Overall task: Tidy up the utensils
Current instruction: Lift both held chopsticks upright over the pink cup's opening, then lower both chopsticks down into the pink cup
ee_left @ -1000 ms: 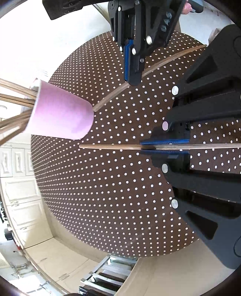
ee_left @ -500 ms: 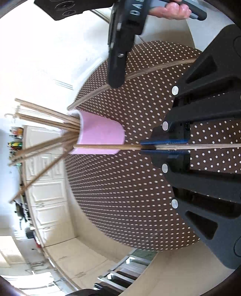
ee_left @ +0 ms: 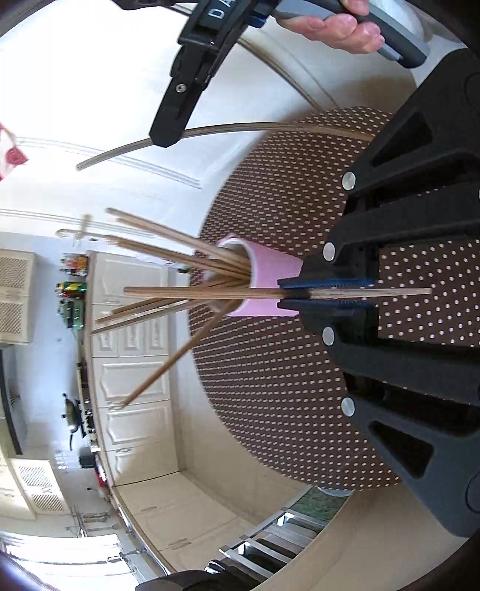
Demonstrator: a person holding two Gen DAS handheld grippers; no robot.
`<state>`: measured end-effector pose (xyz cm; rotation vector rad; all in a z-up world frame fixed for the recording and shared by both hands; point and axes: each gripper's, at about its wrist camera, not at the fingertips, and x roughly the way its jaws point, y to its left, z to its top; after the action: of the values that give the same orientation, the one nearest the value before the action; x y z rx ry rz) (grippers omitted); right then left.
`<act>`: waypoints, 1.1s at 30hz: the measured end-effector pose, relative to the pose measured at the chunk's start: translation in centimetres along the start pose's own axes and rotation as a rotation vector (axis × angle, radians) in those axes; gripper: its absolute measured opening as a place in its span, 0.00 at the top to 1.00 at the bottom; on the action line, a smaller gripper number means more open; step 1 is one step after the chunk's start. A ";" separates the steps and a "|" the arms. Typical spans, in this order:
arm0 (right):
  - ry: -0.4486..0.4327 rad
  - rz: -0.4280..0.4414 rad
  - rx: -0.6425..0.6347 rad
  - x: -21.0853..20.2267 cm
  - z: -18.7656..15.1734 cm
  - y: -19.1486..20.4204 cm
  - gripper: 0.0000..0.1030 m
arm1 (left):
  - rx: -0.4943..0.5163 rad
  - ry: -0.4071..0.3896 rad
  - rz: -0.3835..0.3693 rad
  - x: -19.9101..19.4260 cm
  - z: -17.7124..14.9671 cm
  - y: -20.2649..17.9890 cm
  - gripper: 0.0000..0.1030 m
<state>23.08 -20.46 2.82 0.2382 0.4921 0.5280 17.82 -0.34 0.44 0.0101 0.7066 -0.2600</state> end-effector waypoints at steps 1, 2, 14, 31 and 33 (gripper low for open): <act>-0.010 -0.001 0.002 -0.1 0.1 0.0 0.95 | -0.003 -0.006 0.000 0.0 0.0 0.0 0.95; -0.028 -0.009 0.005 -0.2 0.2 -0.1 0.95 | -0.011 -0.016 -0.001 -0.2 0.4 0.1 0.95; -0.286 -0.045 0.074 -2.3 2.7 -1.1 0.95 | -0.065 -0.164 -0.013 -3.0 4.4 0.5 0.95; -0.489 -0.125 0.035 -0.5 5.1 -0.4 0.95 | -0.053 -0.351 0.102 -3.3 9.3 -1.9 0.95; -0.485 -0.127 0.044 0.2 5.3 -0.8 0.95 | -0.062 -0.356 0.086 -2.6 9.8 -1.9 0.95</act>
<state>26.28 -21.48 7.03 0.3625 0.0453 0.3196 21.73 -2.53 9.74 -0.0640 0.3589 -0.1518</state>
